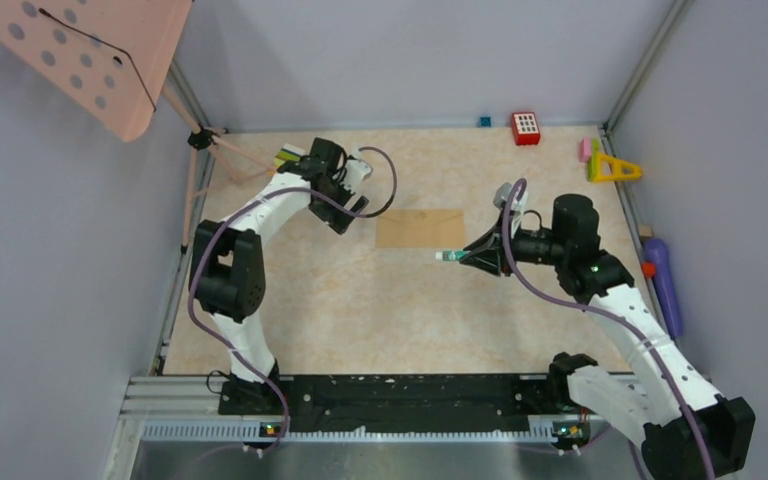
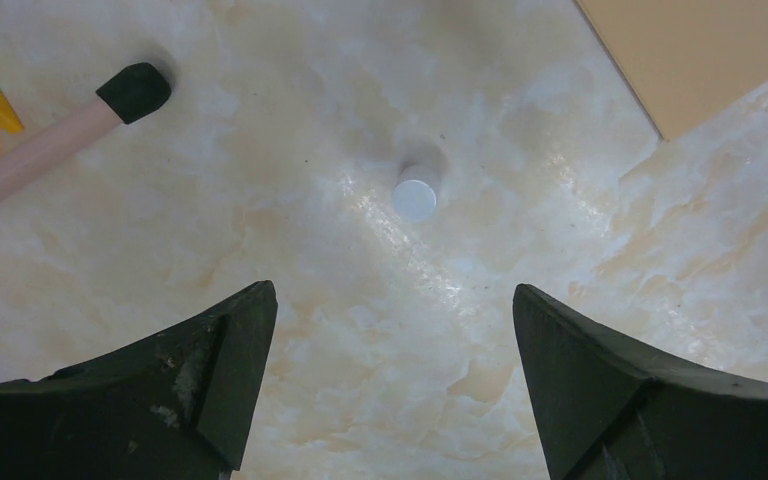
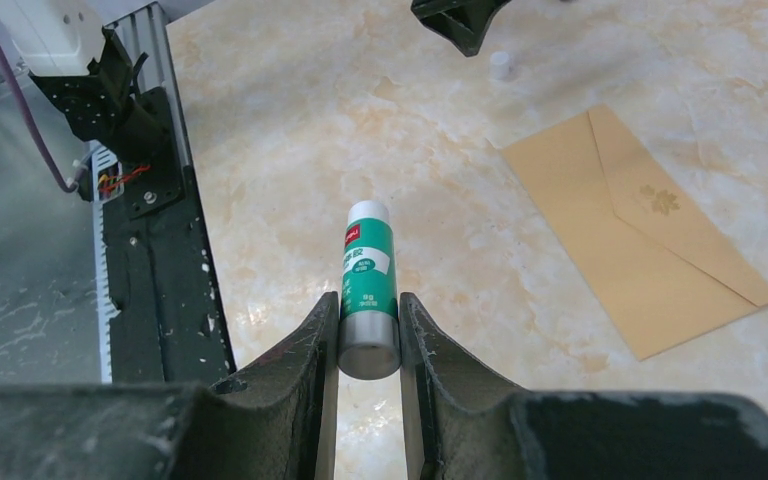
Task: Place the letter into the envelope and seal it
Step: Close the solid glue cap on the solid glue.
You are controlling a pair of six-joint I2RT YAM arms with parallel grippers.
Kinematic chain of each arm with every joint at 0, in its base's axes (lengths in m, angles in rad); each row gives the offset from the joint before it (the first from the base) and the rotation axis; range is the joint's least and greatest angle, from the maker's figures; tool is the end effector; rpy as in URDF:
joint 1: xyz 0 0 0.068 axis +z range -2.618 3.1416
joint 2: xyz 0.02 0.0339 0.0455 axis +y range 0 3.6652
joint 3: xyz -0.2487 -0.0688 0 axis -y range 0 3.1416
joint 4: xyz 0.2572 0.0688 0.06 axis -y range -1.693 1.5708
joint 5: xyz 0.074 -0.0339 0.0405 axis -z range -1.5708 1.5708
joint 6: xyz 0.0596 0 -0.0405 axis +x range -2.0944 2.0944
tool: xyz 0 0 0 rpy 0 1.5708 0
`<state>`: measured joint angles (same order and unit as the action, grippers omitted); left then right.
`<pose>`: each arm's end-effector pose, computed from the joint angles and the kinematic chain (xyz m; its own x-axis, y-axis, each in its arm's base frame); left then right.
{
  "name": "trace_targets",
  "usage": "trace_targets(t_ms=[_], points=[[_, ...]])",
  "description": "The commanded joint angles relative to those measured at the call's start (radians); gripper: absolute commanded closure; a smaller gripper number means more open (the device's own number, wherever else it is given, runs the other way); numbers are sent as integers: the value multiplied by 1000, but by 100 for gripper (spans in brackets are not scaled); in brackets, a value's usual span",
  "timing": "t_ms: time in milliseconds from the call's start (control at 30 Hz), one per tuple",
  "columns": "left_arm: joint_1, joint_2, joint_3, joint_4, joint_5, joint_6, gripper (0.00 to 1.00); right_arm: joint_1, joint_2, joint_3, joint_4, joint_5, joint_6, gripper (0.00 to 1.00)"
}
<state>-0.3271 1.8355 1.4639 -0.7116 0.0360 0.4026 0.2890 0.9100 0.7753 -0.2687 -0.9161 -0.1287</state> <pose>0.3867 -0.1335 0.1981 -0.6377 0.6298 -0.4435 0.6379 0.7545 0.1543 0.2086 0.1114 0.2915 -0.2611 -0.1592 -0.9521 -0.9139 0.3583 0.1908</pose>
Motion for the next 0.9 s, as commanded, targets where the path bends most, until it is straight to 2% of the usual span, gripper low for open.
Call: trace_targets(t_ms=[0,333,633,867], points=[[3,38,34,9,-21,23,9,-9,-19,-3,43,-4,-24,100],[11,143,86,7,22,10,24,-9,-18,-14,50,-19,-27,100],[11,198,123,-9,55,4,46,-10,-15,-16,51,-23,-26,100],[11,208,129,-19,59,4,54,-10,-12,-16,54,-31,-19,100]])
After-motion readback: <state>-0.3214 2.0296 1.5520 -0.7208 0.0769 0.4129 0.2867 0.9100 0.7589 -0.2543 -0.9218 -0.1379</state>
